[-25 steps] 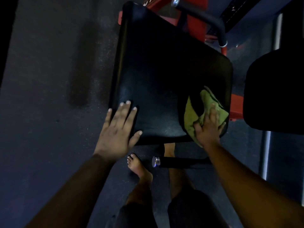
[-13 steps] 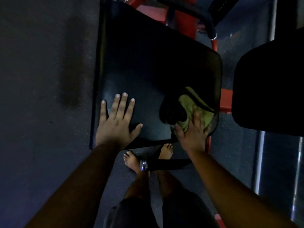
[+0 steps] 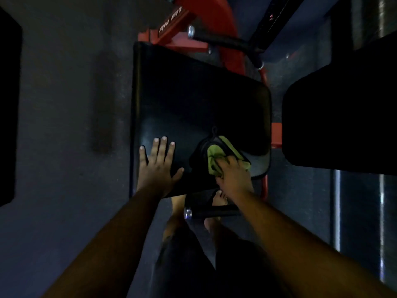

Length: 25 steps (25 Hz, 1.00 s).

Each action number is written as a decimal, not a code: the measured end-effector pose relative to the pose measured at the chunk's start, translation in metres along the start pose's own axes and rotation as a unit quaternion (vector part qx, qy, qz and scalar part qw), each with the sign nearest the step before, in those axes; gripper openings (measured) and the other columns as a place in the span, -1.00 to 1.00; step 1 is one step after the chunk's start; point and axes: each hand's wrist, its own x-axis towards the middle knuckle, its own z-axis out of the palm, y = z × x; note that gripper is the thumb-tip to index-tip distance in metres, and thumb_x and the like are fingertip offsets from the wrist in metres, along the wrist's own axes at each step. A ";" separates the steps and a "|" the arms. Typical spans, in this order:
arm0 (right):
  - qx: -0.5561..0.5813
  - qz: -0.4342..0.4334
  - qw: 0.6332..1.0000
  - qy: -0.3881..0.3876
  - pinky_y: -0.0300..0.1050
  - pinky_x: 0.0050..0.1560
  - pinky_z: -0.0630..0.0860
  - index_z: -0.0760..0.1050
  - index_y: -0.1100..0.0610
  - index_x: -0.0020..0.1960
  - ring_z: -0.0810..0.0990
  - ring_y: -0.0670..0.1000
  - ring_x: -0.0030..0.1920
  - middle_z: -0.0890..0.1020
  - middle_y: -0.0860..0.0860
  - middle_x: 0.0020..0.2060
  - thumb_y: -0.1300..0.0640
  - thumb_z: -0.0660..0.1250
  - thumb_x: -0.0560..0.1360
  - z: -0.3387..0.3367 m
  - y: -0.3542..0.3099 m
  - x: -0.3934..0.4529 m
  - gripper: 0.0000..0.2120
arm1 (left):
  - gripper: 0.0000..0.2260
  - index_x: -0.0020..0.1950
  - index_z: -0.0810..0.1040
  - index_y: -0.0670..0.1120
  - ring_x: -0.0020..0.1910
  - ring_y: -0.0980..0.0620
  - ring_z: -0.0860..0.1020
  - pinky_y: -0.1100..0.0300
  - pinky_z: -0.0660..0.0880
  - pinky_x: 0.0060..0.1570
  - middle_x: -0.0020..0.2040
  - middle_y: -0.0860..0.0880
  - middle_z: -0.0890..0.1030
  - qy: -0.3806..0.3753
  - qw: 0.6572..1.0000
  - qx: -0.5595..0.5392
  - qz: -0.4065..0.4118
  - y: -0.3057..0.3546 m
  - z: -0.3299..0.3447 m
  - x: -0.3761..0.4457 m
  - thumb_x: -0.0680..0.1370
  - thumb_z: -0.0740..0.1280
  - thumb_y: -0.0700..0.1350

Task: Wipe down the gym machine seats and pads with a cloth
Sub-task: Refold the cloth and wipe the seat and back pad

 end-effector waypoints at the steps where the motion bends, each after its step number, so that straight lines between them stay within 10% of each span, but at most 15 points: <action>1: -0.024 0.003 1.000 -0.021 0.11 0.08 0.52 0.36 -0.04 0.39 0.46 0.23 0.24 0.43 0.09 0.24 -0.05 0.38 0.48 -0.018 0.010 -0.004 -0.49 | -0.18 0.66 -0.03 -0.07 0.64 -0.13 -0.13 -0.35 -0.11 0.52 0.66 -0.14 -0.07 -0.029 1.000 -0.002 0.002 0.000 -0.011 -0.001 0.57 0.01 0.42; 7: -0.005 0.100 0.995 0.021 0.16 0.15 0.47 0.27 -0.09 0.52 0.48 0.18 0.28 0.46 0.06 0.30 -0.12 0.26 0.58 -0.133 0.024 -0.087 -0.47 | -0.13 0.65 -0.24 -0.02 0.64 -0.08 -0.19 -0.17 -0.12 0.57 0.66 -0.09 -0.22 -0.157 0.983 -0.094 0.026 0.022 -0.109 -0.023 0.56 0.05 0.44; 18: -0.201 0.141 0.871 0.426 0.22 0.06 0.39 0.42 -0.04 0.43 0.46 0.17 0.24 0.49 0.08 0.32 -0.06 0.45 0.37 -0.341 0.057 -0.235 -0.36 | -0.16 0.66 -0.10 -0.02 0.64 -0.07 -0.09 -0.09 -0.02 0.57 0.67 -0.08 -0.12 -0.053 0.941 -0.229 0.242 0.187 -0.240 -0.004 0.56 0.12 0.40; 25: -0.244 0.252 0.917 0.187 0.55 0.39 0.15 -0.25 -0.26 0.60 -0.23 0.35 0.57 -0.40 0.06 0.57 -0.45 0.10 0.50 -0.373 0.148 -0.185 -0.16 | -0.16 0.66 -0.13 -0.01 0.64 -0.11 -0.04 -0.15 0.03 0.56 0.67 -0.07 -0.12 -0.047 0.911 -0.322 0.253 0.310 -0.253 0.054 0.57 0.13 0.39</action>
